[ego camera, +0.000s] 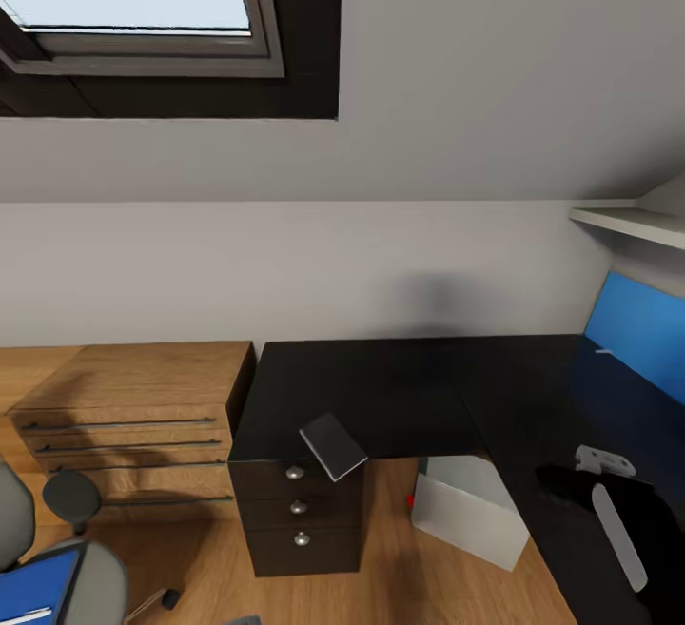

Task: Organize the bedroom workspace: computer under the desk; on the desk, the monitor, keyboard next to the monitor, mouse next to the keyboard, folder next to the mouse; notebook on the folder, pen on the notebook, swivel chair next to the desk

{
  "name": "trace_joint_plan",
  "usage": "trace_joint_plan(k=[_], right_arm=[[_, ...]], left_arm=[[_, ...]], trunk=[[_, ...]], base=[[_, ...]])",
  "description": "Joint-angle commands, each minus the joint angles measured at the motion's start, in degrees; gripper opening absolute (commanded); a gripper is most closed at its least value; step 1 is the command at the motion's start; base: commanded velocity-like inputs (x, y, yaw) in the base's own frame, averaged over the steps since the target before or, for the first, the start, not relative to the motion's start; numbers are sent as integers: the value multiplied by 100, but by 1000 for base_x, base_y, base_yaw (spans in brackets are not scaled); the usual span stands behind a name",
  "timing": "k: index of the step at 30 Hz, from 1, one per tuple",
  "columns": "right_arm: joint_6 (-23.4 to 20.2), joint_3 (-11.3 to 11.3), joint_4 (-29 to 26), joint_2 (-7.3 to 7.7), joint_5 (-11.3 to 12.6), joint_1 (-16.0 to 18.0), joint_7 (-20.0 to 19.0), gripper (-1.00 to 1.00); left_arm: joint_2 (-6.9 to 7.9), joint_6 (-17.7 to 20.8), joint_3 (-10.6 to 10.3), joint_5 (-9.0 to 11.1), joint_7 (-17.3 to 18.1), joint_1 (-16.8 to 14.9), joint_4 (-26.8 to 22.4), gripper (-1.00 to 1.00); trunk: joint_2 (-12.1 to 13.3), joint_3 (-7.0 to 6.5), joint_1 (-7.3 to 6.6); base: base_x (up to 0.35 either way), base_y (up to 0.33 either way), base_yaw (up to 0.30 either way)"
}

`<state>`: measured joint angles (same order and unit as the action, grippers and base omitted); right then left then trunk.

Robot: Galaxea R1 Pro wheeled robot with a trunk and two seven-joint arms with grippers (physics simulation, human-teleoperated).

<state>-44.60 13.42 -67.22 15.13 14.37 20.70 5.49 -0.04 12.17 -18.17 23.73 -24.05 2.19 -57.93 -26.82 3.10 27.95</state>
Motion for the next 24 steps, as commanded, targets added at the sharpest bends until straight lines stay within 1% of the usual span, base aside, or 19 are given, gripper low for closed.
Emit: trace_joint_plan(k=[1, 3, 8, 14, 20, 24], right_arm=[[75, 0, 161, 71, 82, 74, 71, -100], [206, 8, 454, 220, 79, 179, 68, -100], [314, 10, 631, 339, 81, 224, 67, -100], [359, 2, 663, 358, 84, 233, 62, -100], [358, -25, 633, 339, 92, 233, 50, -100], [361, -76, 619, 328, 99, 233, 49, -100]], left_arm=[[3, 22, -5, 36, -38, 0, -16, 100], [2, 22, -3, 35, -38, 0, -17, 100], [-3, 22, -2, 35, -38, 0, -13, 100], [-4, 16, -2, 35, -38, 0, -11, 100], [-4, 5, -10, 35, -38, 0, -13, 100], [6, 4, -9, 35, -38, 0, -13, 100]], trunk=[[-12, 11, 3], [-12, 11, 3], [-12, 11, 3], [-12, 11, 3], [-12, 11, 3], [-12, 11, 3]], base=[[0, 0, -297], [0, 0, -297], [0, 0, -297], [0, 0, -297], [0, 0, -296], [45, 0, -203]])
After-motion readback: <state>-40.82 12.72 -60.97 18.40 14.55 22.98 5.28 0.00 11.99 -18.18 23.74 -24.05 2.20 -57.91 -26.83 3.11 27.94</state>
